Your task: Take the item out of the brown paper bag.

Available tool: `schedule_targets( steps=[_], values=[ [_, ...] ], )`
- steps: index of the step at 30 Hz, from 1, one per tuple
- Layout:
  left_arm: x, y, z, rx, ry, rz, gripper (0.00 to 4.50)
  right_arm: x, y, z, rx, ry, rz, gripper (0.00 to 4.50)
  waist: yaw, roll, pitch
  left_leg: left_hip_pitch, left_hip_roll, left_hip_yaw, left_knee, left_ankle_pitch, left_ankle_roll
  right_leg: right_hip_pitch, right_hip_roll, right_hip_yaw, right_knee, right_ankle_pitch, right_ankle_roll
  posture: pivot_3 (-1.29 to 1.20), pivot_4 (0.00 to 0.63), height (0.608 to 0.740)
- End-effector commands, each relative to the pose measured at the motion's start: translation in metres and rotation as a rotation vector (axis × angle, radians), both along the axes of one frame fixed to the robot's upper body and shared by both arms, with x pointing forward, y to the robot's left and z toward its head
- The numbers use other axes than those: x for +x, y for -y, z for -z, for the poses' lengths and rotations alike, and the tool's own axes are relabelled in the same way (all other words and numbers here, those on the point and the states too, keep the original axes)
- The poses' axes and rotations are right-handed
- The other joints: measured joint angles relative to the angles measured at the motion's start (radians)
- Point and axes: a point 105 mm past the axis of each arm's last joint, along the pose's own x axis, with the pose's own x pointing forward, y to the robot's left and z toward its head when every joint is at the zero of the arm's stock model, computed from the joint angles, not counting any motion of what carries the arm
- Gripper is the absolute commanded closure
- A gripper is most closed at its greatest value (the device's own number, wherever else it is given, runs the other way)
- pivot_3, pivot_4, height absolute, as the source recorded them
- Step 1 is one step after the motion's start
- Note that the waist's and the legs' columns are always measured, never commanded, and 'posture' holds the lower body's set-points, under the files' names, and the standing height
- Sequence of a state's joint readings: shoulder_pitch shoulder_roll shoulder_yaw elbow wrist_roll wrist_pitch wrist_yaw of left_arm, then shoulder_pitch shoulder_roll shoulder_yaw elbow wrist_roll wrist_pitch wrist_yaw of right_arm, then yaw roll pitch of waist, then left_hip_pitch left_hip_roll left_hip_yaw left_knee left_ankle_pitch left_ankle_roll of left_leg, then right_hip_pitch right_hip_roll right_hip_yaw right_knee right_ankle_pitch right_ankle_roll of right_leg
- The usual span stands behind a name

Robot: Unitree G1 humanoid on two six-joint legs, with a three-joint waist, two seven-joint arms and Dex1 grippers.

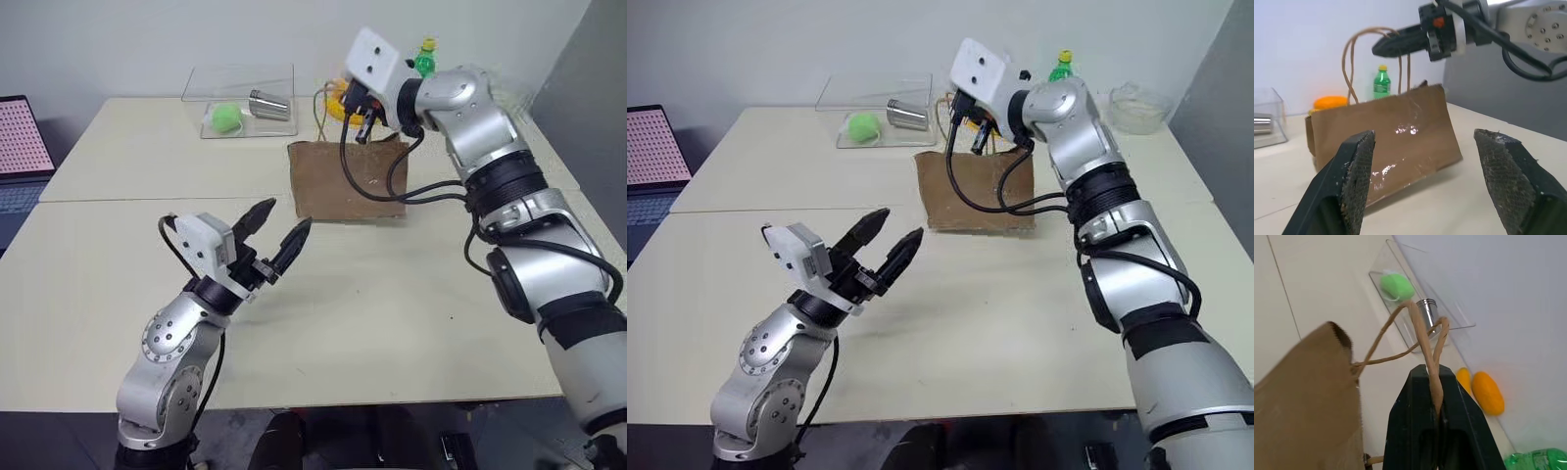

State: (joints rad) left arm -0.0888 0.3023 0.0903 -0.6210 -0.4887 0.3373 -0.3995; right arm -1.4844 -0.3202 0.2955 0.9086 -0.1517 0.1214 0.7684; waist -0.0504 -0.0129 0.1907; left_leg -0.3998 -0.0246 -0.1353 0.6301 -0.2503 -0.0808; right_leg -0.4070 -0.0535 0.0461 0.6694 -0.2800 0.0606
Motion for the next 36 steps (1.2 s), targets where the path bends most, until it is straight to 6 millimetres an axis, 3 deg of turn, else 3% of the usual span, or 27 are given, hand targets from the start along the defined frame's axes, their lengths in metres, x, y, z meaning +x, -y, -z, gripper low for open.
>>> schedule_targets(
  steps=[1,17,20,27,36],
  values=[
    [-0.004,-0.007,-0.011,-0.014,0.059,-0.041,1.1,-0.01,-0.016,-0.025,0.0,0.072,-0.054,4.48,-0.002,0.0,0.0,0.0,0.0,0.001,0.0,0.0,0.0,-0.001,0.0,0.0,0.001,0.0,0.0,0.0,0.15,0.74],
    [-0.009,-0.008,-0.011,-0.013,0.083,-0.076,1.1,-0.011,-0.021,-0.008,-0.03,0.054,-0.092,4.48,-0.006,0.0,0.0,0.002,0.0,0.0,0.001,0.002,0.002,-0.003,0.001,0.0,0.011,0.001,-0.002,0.0,0.15,0.74],
    [-0.01,-0.007,-0.01,-0.006,0.087,-0.072,1.1,-0.012,-0.022,-0.012,-0.048,0.13,-0.111,4.48,-0.006,0.0,0.0,0.002,0.0,0.0,0.001,0.002,0.001,-0.003,0.001,0.0,0.011,0.001,-0.002,0.0,0.15,0.74],
    [-0.01,-0.011,-0.008,0.001,0.088,-0.077,1.1,-0.038,-0.048,-0.037,0.016,0.202,-0.263,4.48,-0.009,0.0,0.0,0.002,0.0,0.0,0.001,0.003,0.001,-0.003,0.001,0.0,0.011,0.001,-0.002,0.0,0.15,0.74],
    [-0.009,-0.013,-0.006,0.017,0.095,-0.075,1.1,-0.04,-0.056,-0.044,0.068,0.159,-0.251,4.48,-0.007,0.0,0.0,0.002,0.0,0.0,0.001,0.003,0.001,-0.003,0.001,0.0,0.011,0.001,-0.002,0.0,0.15,0.74]
  ],
)
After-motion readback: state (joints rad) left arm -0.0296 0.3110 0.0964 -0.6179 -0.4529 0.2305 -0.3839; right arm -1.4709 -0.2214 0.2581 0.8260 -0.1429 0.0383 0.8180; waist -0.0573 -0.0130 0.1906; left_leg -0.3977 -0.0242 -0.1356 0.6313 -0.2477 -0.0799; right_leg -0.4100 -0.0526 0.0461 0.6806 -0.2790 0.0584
